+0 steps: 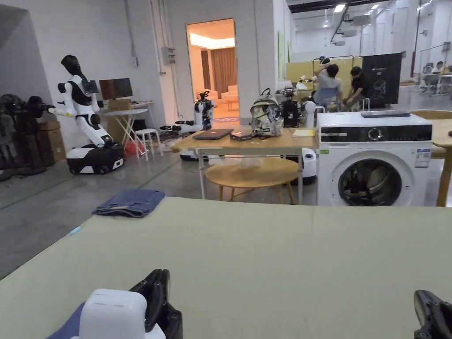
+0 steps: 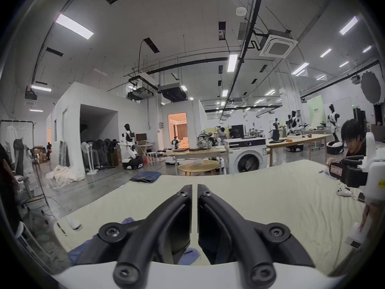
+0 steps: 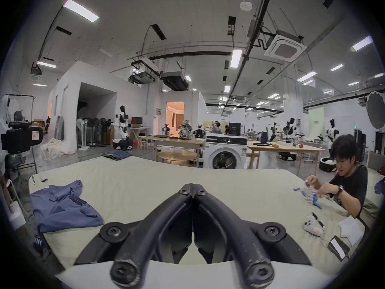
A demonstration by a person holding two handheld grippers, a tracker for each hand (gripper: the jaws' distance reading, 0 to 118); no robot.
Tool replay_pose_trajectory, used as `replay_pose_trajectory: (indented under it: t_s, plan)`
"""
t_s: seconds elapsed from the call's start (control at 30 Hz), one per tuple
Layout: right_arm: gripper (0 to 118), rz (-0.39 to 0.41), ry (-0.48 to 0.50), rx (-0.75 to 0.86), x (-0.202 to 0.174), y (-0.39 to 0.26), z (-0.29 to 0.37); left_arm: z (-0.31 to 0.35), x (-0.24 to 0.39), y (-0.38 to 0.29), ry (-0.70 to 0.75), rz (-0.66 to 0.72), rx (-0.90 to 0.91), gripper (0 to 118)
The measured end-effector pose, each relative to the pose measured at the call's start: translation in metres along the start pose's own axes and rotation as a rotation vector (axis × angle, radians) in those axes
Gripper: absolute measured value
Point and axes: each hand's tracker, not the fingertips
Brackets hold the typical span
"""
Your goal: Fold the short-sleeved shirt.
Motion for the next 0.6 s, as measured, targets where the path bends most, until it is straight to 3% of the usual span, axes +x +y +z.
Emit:
replay_pose_trajectory:
  t_s: [0.1, 0.2, 0.4, 0.53, 0.6]
  plan:
    - [0, 0.014, 0.061, 0.009, -0.022, -0.002, -0.009, 0.011, -0.021, -0.001, 0.067, -0.003, -0.015, 0]
    - [0, -0.029, 0.147, 0.010, -0.037, -0.002, -0.015, 0.024, -0.044, -0.004, 0.109, 0.022, -0.018, 0]
    - [0, -0.027, 0.201, -0.006, -0.054, -0.006, -0.025, 0.036, -0.077, -0.012, 0.186, 0.045, -0.082, 0]
    - [0, -0.129, 0.282, -0.038, -0.055, -0.006, -0.028, 0.034, -0.088, -0.019, 0.188, 0.064, -0.105, 0]
    - [0, -0.122, 0.282, -0.038, -0.055, -0.007, -0.028, 0.030, -0.096, -0.023, 0.149, 0.032, -0.158, 2]
